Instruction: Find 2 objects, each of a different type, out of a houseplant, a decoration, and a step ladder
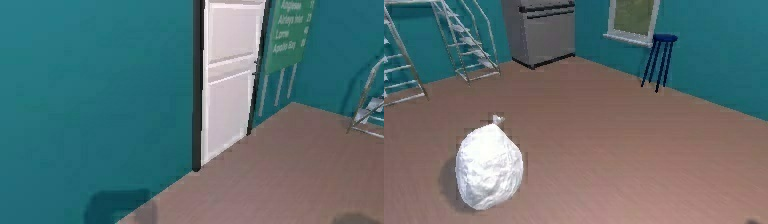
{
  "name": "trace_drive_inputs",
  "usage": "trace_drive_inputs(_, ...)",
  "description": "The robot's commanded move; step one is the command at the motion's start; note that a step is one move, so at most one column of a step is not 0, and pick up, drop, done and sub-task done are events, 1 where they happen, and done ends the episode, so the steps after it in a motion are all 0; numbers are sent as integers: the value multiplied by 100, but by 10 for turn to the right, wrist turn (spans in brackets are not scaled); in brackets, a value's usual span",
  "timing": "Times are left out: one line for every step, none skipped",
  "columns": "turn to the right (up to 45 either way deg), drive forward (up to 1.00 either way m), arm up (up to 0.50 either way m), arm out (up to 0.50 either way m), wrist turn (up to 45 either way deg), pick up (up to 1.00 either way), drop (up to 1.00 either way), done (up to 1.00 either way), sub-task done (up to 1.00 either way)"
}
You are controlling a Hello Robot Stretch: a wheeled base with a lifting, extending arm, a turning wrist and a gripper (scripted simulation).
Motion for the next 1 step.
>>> trace_drive_inputs(0,5,0,0,0,0,0,0,0)
